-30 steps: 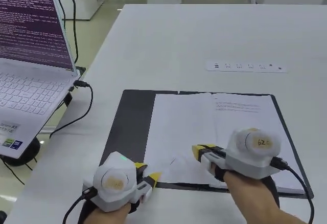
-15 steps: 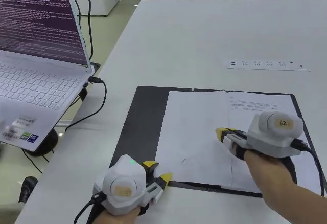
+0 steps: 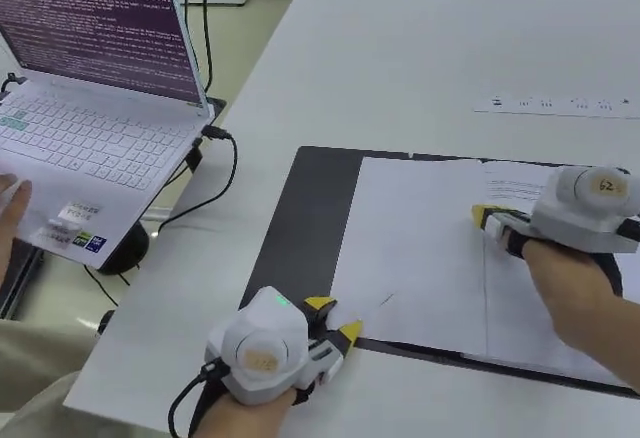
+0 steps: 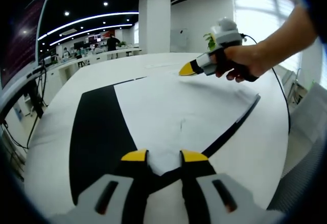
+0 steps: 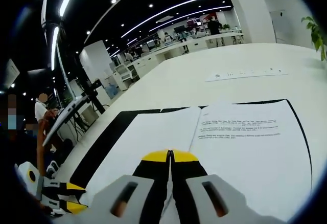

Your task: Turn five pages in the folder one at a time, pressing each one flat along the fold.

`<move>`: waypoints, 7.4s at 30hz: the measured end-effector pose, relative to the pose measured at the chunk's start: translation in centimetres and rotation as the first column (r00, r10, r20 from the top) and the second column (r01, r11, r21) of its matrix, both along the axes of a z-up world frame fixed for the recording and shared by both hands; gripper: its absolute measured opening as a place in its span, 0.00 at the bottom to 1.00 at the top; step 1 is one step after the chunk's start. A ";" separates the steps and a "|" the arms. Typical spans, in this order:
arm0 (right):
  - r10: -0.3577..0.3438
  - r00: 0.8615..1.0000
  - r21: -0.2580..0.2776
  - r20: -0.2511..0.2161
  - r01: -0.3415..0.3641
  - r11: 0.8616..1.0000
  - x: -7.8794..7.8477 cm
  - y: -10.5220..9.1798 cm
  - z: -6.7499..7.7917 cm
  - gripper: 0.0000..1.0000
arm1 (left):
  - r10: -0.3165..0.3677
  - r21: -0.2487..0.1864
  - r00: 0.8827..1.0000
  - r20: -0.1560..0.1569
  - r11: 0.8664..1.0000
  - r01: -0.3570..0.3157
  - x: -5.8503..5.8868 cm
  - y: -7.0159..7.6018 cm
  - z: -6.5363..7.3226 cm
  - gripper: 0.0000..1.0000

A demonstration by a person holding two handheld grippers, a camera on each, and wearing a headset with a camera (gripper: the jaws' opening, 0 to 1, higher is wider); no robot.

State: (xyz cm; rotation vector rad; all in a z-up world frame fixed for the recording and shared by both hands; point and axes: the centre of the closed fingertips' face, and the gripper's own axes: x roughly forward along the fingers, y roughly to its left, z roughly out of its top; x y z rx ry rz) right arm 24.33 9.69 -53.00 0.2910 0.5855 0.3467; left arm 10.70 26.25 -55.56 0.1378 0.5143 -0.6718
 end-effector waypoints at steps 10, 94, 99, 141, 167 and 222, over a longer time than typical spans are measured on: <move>-0.022 1.000 0.025 -0.019 0.022 0.999 1.3 -0.4 -1.3 0.00 | 0.007 -0.004 1.000 0.003 1.000 -0.007 0.0 0.0 0.0 0.23; 0.051 0.998 0.067 0.032 -0.053 0.996 -0.3 0.0 -0.8 0.00 | 0.011 -0.008 1.000 -0.007 1.000 -0.011 0.2 0.0 -0.1 0.23; 0.072 0.997 0.064 0.032 -0.074 0.995 -1.8 0.3 -0.8 0.00 | 0.014 -0.007 1.000 -0.011 1.000 -0.014 0.1 -0.1 -0.1 0.23; 0.214 0.975 0.143 -0.066 -0.203 0.969 -13.7 2.3 -1.8 0.00 | 0.012 -0.010 1.000 -0.004 1.000 -0.012 0.0 0.1 -0.1 0.22; 0.261 0.957 0.324 -0.125 -0.209 0.923 -19.6 3.2 2.1 0.00 | 0.089 -0.070 0.993 -0.081 0.993 -0.095 0.5 0.6 0.0 0.17; -0.053 0.989 -0.023 0.136 0.057 0.998 -23.7 -11.2 11.5 0.99 | 0.114 -0.140 0.991 -0.075 0.982 -0.123 -5.8 -0.5 13.6 0.99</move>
